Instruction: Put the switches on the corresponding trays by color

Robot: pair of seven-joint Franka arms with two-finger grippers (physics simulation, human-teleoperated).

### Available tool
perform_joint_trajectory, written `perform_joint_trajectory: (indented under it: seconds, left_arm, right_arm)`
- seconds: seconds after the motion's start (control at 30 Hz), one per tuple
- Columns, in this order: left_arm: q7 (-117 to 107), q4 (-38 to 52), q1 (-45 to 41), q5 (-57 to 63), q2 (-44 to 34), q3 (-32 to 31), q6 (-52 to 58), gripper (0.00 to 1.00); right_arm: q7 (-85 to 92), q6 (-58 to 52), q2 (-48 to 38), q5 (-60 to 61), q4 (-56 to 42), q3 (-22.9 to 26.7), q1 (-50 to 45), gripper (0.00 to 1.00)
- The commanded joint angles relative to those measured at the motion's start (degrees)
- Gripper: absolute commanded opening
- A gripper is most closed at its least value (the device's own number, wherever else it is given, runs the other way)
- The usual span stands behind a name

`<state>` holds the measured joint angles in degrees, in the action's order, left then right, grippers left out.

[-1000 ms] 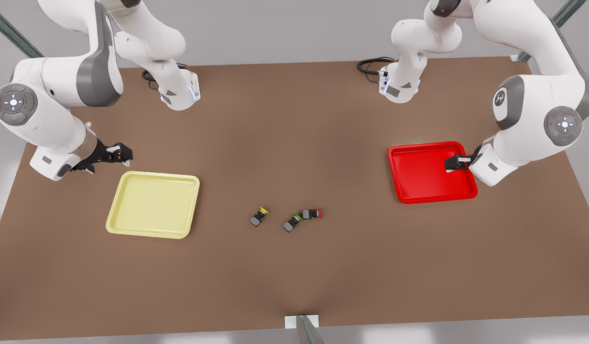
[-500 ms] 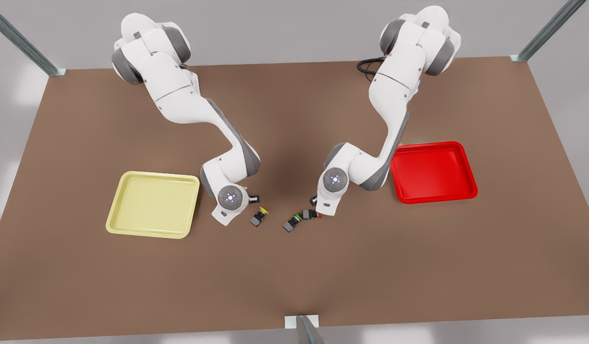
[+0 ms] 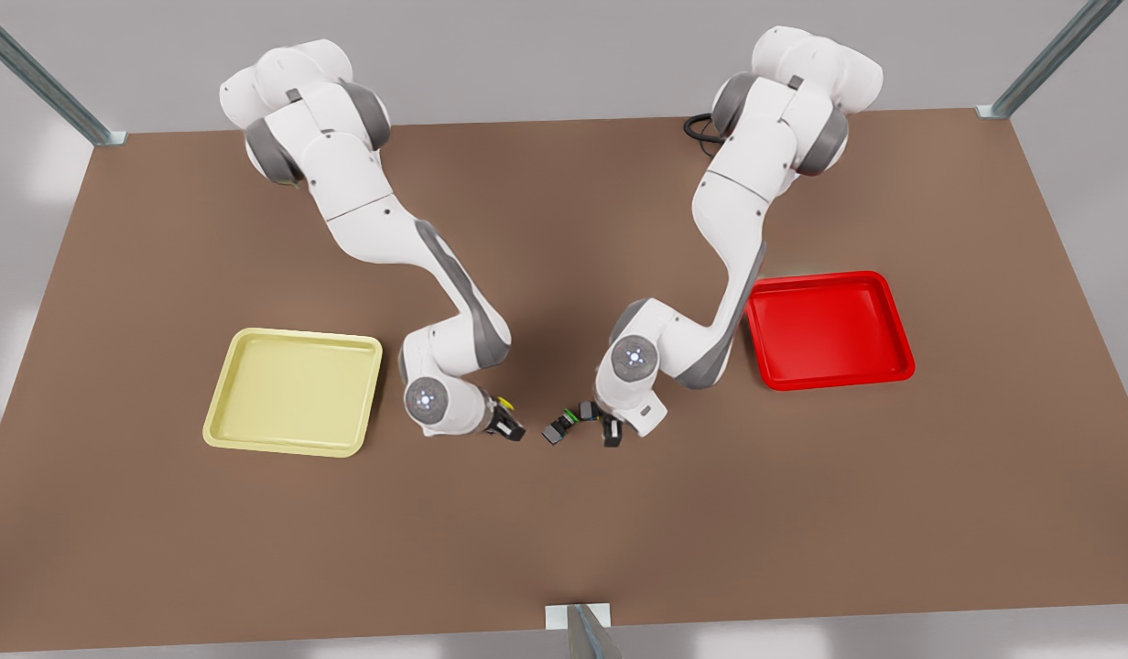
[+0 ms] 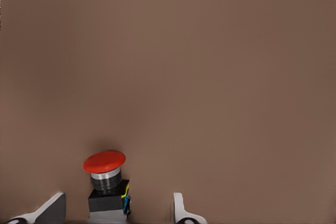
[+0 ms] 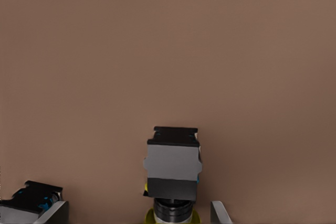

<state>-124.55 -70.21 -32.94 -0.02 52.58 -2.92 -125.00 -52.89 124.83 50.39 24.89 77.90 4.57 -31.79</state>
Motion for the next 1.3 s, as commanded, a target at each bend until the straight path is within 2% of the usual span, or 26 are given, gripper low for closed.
perform_joint_trajectory:
  seconds: [0.0, 0.27, 0.3, 0.37, 0.43, 0.57, 1.03, 1.07, 1.1, 1.13, 1.27]
  left_arm:
    - [-41.56, 0.69, -0.19, 0.19, 0.68, -0.07, -1.21, 1.0]
    - [-33.39, 2.71, -1.69, 0.19, 3.32, -0.16, -1.83, 1.0]
    - [-33.3, 2.71, -1.69, 0.19, 3.32, -0.16, -1.83, 1.0]
    - [-31.2, 2.27, -2.48, 0.46, 3.32, -0.24, -1.3, 1.0]
    - [-20.85, 2.09, -2.48, 0.37, 3.32, -0.33, -1.3, 1.0]
    - [1.77, 1.65, -2.13, 0.28, 3.32, -1.3, -1.21, 1.0]
    - [2.21, 1.74, -1.6, 0.02, 5.52, -1.3, -2.53, 1.0]
    - [2.12, 1.74, -1.6, 0.02, 5.6, -1.3, -2.53, 0.88]
    - [2.03, 1.74, -1.6, -0.07, 5.52, -1.3, -2.53, 0.63]
    - [2.12, 1.74, -1.6, -0.07, 5.52, -1.3, -2.44, 0.5]
    - [1.77, 1.83, -1.51, 0.1, 4.72, -1.3, -1.65, 0.44]
  right_arm:
    - [-22.69, 1.82, 1.11, 0.6, -1.25, 0.0, -0.03, 1.0]
    - [-21.46, 1.73, 1.11, -0.46, -0.9, -0.09, -0.29, 1.0]
    - [-19.54, 1.3, 1.11, -1.68, -0.73, -0.09, -0.2, 1.0]
    - [-1.88, -5.55, 0.41, -5.47, -0.38, -0.09, 1.03, 1.0]
    - [1.56, -6.61, 0.58, -10.21, -0.73, -0.09, 1.2, 1.0]
    - [1.83, -6.53, 0.93, -10.48, -0.9, -0.09, 0.15, 1.0]
    - [-0.98, -2.31, 3.13, -7.4, -1.43, -0.17, -0.91, 1.0]
    - [-1.07, -2.31, 3.04, -7.4, -1.78, -0.09, -0.91, 1.0]
    - [-0.99, -2.31, 2.96, -7.4, -1.78, -0.09, -0.91, 1.0]
    - [-0.98, -2.4, 2.87, -7.49, -1.78, -0.09, -0.91, 1.0]
    - [-0.98, -2.57, 2.61, -7.49, -1.78, -0.09, -0.82, 1.0]
